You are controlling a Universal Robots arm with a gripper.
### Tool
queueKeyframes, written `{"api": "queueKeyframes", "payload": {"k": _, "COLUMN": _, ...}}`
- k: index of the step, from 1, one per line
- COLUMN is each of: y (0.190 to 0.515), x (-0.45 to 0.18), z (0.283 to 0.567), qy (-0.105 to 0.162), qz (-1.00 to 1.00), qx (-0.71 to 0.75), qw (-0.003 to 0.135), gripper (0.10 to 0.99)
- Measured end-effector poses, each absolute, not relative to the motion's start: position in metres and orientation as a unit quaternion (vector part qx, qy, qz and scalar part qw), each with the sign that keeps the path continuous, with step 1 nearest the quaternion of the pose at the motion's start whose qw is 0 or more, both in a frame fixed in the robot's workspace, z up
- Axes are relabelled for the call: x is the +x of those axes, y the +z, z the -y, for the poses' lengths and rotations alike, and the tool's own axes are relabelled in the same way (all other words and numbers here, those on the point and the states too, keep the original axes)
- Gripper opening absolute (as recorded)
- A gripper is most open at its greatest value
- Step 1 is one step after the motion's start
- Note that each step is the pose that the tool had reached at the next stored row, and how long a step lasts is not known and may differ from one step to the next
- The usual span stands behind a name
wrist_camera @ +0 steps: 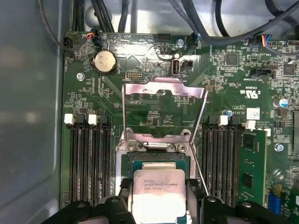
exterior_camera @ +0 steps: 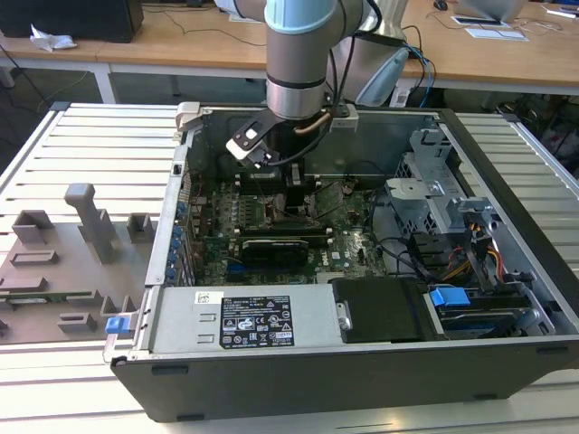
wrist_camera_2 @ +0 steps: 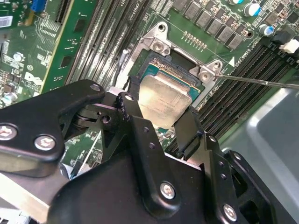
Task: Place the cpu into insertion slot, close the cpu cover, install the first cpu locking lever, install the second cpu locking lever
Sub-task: 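Place the cpu into insertion slot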
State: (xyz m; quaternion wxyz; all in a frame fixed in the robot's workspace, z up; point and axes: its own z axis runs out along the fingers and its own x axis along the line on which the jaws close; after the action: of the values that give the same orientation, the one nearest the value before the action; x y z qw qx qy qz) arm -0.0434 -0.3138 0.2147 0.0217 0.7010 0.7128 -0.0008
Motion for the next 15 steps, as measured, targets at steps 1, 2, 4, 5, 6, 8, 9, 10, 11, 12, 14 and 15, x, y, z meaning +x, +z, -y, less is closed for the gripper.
{"api": "queueKeyframes", "payload": {"k": 1, "y": 0.214, "x": -0.043, "z": 0.313, "qy": -0.001, "qz": -0.712, "qx": 0.702, "qw": 0.022, "gripper": 0.545}}
{"api": "queueKeyframes", "payload": {"k": 2, "y": 0.214, "x": -0.043, "z": 0.313, "qy": -0.001, "qz": -0.711, "qx": 0.703, "qw": 0.022, "gripper": 0.545}}
{"api": "queueKeyframes", "payload": {"k": 4, "y": 0.212, "x": -0.044, "z": 0.313, "qy": -0.001, "qz": -0.71, "qx": 0.704, "qw": 0.022, "gripper": 0.545}}
{"api": "queueKeyframes", "payload": {"k": 5, "y": 0.211, "x": -0.044, "z": 0.313, "qy": -0.001, "qz": -0.71, "qx": 0.704, "qw": 0.022, "gripper": 0.545}}
{"api": "queueKeyframes", "payload": {"k": 6, "y": 0.21, "x": -0.044, "z": 0.313, "qy": -0.001, "qz": -0.71, "qx": 0.704, "qw": 0.022, "gripper": 0.545}}
{"api": "queueKeyframes", "payload": {"k": 8, "y": 0.207, "x": -0.044, "z": 0.313, "qy": -0.001, "qz": -0.71, "qx": 0.704, "qw": 0.022, "gripper": 0.545}}
{"api": "queueKeyframes", "payload": {"k": 9, "y": 0.205, "x": -0.044, "z": 0.313, "qy": -0.001, "qz": -0.71, "qx": 0.704, "qw": 0.022, "gripper": 0.545}}
{"api": "queueKeyframes", "payload": {"k": 10, "y": 0.204, "x": -0.044, "z": 0.313, "qy": -0.001, "qz": -0.71, "qx": 0.704, "qw": 0.022, "gripper": 0.545}}
{"api": "queueKeyframes", "payload": {"k": 11, "y": 0.204, "x": -0.044, "z": 0.313, "qy": -0.001, "qz": -0.709, "qx": 0.705, "qw": 0.022, "gripper": 0.545}}
{"api": "queueKeyframes", "payload": {"k": 12, "y": 0.203, "x": -0.044, "z": 0.314, "qy": -0.001, "qz": -0.709, "qx": 0.705, "qw": 0.022, "gripper": 0.545}}
{"api": "queueKeyframes", "payload": {"k": 14, "y": 0.202, "x": -0.044, "z": 0.314, "qy": -0.001, "qz": -0.709, "qx": 0.705, "qw": 0.022, "gripper": 0.545}}
{"api": "queueKeyframes", "payload": {"k": 15, "y": 0.202, "x": -0.044, "z": 0.314, "qy": -0.001, "qz": -0.709, "qx": 0.705, "qw": 0.022, "gripper": 0.545}}
